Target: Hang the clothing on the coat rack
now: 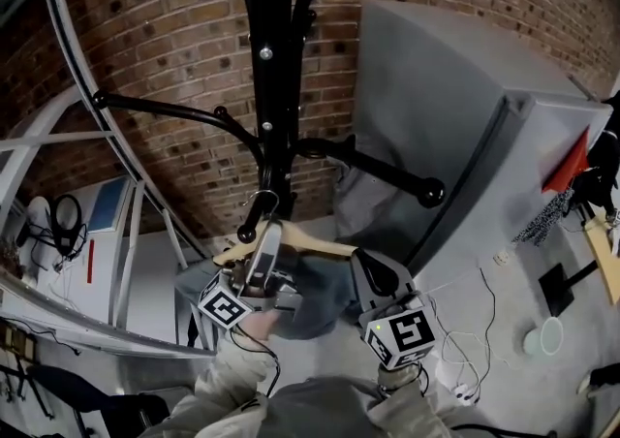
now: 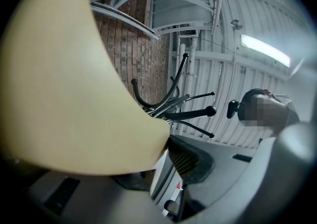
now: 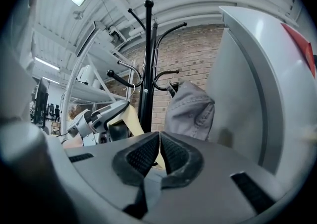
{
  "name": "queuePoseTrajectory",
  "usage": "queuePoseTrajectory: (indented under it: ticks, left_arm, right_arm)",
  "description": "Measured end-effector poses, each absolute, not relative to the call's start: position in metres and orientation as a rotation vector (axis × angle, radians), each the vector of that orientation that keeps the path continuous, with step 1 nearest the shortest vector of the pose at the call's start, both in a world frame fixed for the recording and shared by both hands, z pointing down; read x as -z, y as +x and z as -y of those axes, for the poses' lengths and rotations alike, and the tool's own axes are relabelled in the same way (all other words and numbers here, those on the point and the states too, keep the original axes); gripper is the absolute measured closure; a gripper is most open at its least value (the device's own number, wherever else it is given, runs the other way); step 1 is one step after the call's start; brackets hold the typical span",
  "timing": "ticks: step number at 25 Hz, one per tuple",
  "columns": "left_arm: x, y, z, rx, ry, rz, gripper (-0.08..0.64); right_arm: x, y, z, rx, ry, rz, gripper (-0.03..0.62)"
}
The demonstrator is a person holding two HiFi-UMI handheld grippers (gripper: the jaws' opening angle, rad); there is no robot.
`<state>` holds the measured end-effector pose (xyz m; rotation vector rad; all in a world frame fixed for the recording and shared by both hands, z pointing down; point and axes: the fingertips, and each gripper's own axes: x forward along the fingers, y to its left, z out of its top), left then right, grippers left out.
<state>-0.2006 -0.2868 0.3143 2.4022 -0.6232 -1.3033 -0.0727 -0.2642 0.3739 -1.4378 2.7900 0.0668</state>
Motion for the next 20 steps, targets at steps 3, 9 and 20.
queuePoseTrajectory:
  ticks: [3,9,20]
  left_arm:
    - [-0.314,-0.2,0.286,1.314,2.4,0.628,0.462]
    - [-0.316,-0.2,0.286,1.344,2.383,0.644,0.457]
    - [-0.349,-0.203,0.278,1.367,2.231,0.693,0.434]
  right_arm:
    - [-0.374,-0.074,0.266,-0.062,-1.409,-2.806,0.566]
    - [-0.377,-0.073,0.27,-0.029,-1.357,-2.836,0.566]
    - [-0.389,-0.061,0.26,0.0,-1.316,-2.842,0.566]
